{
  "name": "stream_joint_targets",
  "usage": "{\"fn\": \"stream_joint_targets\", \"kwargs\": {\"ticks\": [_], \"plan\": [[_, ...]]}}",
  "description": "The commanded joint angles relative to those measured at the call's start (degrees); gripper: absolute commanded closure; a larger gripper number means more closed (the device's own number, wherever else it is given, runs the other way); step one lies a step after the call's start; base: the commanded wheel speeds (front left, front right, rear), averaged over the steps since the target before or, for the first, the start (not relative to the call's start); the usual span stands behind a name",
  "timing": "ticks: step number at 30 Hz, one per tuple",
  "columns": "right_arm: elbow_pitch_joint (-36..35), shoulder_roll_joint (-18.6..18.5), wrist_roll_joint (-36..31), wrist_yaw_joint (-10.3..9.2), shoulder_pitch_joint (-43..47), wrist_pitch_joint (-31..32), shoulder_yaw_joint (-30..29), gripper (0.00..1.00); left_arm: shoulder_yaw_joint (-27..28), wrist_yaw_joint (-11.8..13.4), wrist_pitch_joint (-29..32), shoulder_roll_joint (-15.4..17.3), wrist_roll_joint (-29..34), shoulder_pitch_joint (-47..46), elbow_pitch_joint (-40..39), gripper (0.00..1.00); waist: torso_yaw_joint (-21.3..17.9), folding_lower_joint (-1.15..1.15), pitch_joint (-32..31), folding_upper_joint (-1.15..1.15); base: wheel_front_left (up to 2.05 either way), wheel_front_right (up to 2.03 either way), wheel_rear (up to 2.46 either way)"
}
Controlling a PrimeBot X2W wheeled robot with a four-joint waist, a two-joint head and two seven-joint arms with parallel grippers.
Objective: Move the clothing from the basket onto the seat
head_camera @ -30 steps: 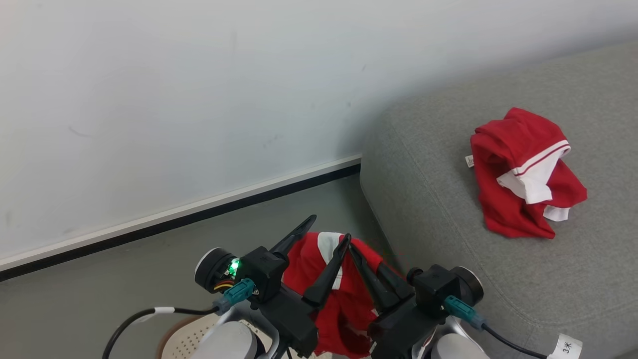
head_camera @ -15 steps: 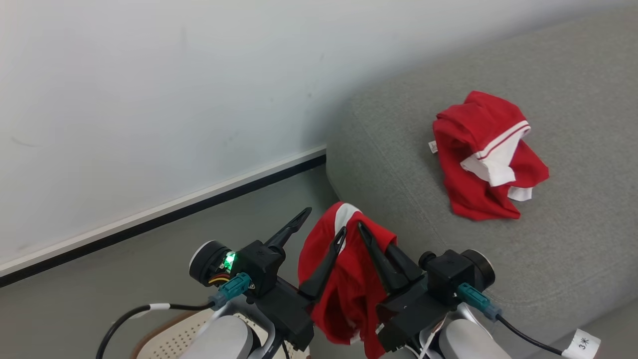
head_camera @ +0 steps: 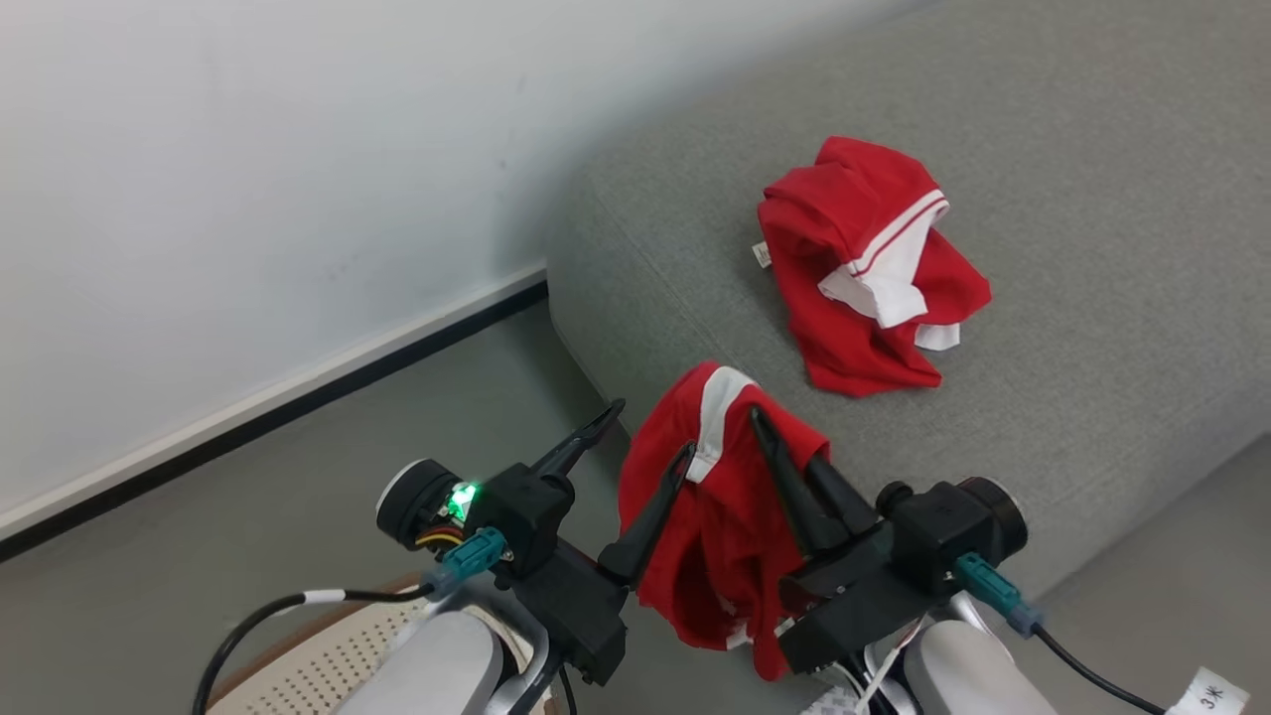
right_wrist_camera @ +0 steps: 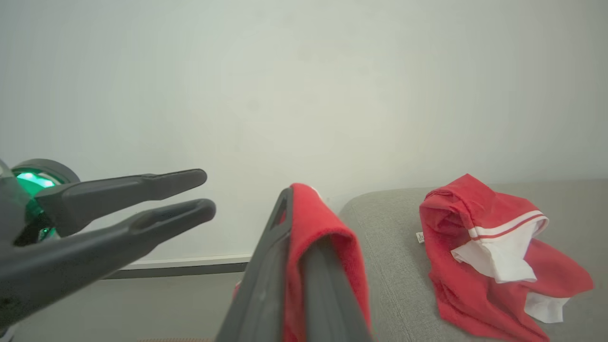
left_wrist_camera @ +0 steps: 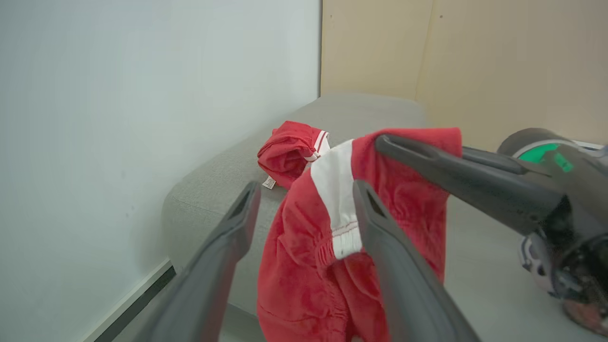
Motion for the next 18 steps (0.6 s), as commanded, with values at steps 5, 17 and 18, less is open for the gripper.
{"fn": "stream_joint_targets", "kwargs": {"ticks": [5, 17, 18], "plan": [[-2.4, 0.6, -1.9, -0.04, 1.8, -0.1, -2.9, 1.00, -1.0, -1.4, 0.3, -0.2, 0.6, -2.4, 0.8, 0.00, -2.4, 0.00, 3.5, 0.00, 0.00, 0.00, 0.00], [-7.5, 1.9, -4.9, -0.04, 4.3, -0.1, -8.6, 1.00, -3.4, -4.2, -0.6, -1.9, -0.1, -6.1, 4.8, 0.00, -3.4, 0.00, 6.2, 0.00, 0.00, 0.00, 0.00], [-7.8, 1.9, -5.0, -0.04, 4.2, -0.1, -8.9, 1.00, -3.5, -4.4, -0.6, -2.0, -0.4, -6.3, 5.1, 0.00, -3.4, 0.00, 6.5, 0.00, 0.00, 0.00, 0.00]]}}
